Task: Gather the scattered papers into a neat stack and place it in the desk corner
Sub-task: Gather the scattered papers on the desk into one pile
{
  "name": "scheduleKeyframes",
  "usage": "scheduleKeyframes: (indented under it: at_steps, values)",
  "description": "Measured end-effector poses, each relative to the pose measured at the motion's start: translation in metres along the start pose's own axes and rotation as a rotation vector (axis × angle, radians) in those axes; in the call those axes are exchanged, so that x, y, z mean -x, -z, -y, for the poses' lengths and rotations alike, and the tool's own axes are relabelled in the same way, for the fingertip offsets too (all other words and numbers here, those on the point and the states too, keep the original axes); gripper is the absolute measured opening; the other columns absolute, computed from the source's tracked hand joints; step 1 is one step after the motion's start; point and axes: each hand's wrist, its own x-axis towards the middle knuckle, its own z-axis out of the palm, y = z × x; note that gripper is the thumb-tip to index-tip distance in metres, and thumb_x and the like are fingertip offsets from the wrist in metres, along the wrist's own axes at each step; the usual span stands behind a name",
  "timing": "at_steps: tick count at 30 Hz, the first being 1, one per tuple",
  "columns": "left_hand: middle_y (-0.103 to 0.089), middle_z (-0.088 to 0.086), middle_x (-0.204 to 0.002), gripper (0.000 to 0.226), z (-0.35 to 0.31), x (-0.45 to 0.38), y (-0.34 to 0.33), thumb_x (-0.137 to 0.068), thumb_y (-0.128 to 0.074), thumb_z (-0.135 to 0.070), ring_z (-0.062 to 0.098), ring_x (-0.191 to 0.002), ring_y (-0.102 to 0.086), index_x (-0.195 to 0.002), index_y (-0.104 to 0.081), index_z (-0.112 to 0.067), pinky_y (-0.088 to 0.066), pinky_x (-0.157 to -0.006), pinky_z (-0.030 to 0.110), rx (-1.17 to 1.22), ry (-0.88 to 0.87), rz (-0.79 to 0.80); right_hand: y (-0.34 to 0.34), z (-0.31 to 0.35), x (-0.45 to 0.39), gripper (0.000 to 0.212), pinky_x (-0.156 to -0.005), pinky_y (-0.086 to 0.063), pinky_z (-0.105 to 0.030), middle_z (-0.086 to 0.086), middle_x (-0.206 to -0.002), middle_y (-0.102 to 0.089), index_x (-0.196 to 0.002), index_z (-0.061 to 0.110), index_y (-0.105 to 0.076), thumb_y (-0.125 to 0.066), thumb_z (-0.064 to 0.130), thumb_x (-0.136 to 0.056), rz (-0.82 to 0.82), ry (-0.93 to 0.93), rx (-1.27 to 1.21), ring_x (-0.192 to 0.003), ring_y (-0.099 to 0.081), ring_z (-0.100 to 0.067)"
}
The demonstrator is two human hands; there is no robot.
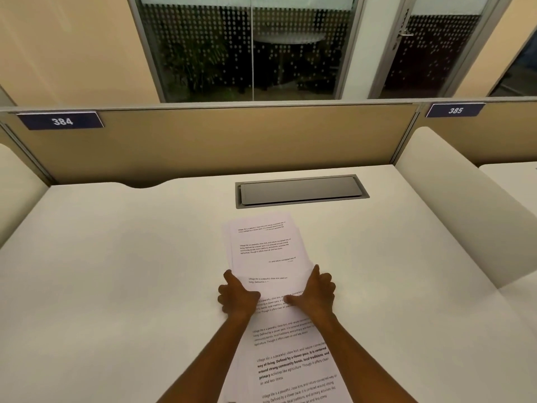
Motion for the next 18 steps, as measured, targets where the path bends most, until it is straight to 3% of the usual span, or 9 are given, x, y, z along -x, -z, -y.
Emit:
scheduleKeyframes:
  at_steps: [13,18]
  values:
    - [-0.058,0.018,-0.12,0.064,-0.001,-0.017,0.017,-0.067,-0.082,-0.008,0.038,-0.112,-0.056,-0.114,-0.039,-0.008,-0.052,-0.094,0.049,0.248,0.111,0.071,0.003,0.01,-0.009,0.11,-0.101,-0.044,-0.04,-0.014,-0.138,-0.039,-0.139,0.012,-0.029,-0.086,0.057,-0.056,0.088,-0.097,-0.017,-0.126,-0.043,-0.033]
    - [-0.062,0.017,-0.117,0.052,-0.006,-0.016,0.015,-0.067,-0.079,0.003,0.03,-0.091,-0.059,-0.106,-0.046,-0.008,-0.052,-0.076,0.034,0.345,0.119,0.089,0.005,0.01,-0.013,0.103,-0.1,-0.047,-0.041,-0.014,-0.136,-0.043,-0.134,0.008,-0.032,-0.088,0.049,-0.057,0.116,-0.116,-0.082,-0.126,-0.046,-0.031]
